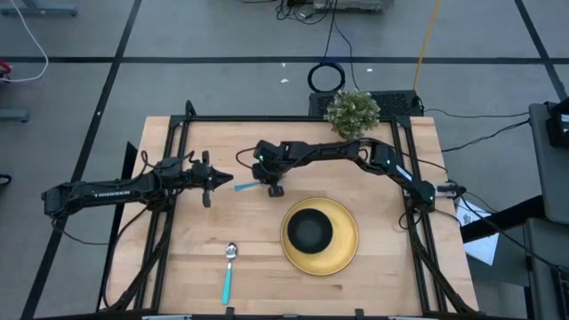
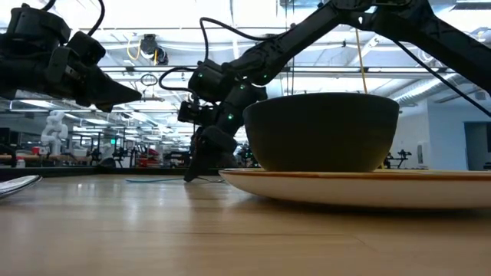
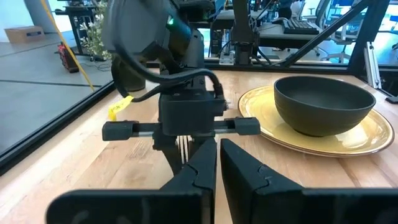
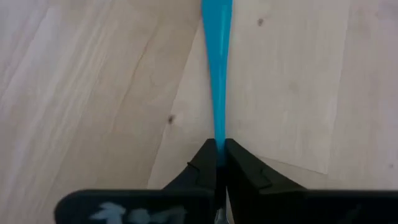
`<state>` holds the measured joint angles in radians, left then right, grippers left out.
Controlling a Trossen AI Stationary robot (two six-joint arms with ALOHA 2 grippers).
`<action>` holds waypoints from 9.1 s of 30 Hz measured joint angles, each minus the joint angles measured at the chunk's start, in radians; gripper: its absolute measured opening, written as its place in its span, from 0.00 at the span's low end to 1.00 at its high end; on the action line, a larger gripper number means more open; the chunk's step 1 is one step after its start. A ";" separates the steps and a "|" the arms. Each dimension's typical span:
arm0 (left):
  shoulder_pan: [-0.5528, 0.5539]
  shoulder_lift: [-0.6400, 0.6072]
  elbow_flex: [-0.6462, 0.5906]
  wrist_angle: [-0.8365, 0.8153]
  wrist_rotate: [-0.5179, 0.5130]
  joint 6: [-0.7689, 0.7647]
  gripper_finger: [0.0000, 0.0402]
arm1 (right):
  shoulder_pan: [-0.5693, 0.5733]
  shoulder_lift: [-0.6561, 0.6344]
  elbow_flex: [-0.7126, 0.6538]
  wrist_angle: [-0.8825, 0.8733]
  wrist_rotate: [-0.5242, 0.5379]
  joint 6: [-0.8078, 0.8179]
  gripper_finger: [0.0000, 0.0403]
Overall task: Set table place
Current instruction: Put the blue fork on the yellow plate to the right of the black bowl
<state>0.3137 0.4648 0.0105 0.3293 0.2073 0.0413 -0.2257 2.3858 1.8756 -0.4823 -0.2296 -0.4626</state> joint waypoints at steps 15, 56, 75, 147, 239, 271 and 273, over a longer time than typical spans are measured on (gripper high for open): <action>0.000 0.000 0.000 -0.014 0.000 -0.037 0.07 | 0.002 -0.123 -0.005 -0.139 -0.002 -0.074 0.00; 0.000 0.000 0.000 -0.011 0.000 -0.045 0.07 | -0.007 -0.338 -0.002 -0.285 -0.010 -0.015 0.00; 0.000 0.000 0.000 -0.010 0.000 -0.063 0.07 | -0.010 -0.463 -0.002 -0.497 -0.007 -0.024 0.01; 0.000 0.000 0.000 0.035 -0.063 -0.116 0.07 | 0.184 -1.296 -0.890 -0.424 -0.134 -0.307 0.00; -0.001 0.000 0.000 -0.022 -0.073 -0.142 0.07 | 0.405 -0.848 -0.934 -0.050 -0.220 -0.561 0.00; -0.001 0.000 0.000 -0.021 -0.074 -0.143 0.07 | 0.396 -0.833 -1.008 0.072 -0.224 -0.566 0.00; -0.001 0.000 0.000 -0.021 -0.074 -0.142 0.07 | 0.394 -0.833 -1.008 0.070 -0.224 -0.543 0.00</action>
<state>0.3126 0.4646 0.0101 0.3088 0.1331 -0.1009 0.1681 1.5528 0.8677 -0.4120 -0.4534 -1.0055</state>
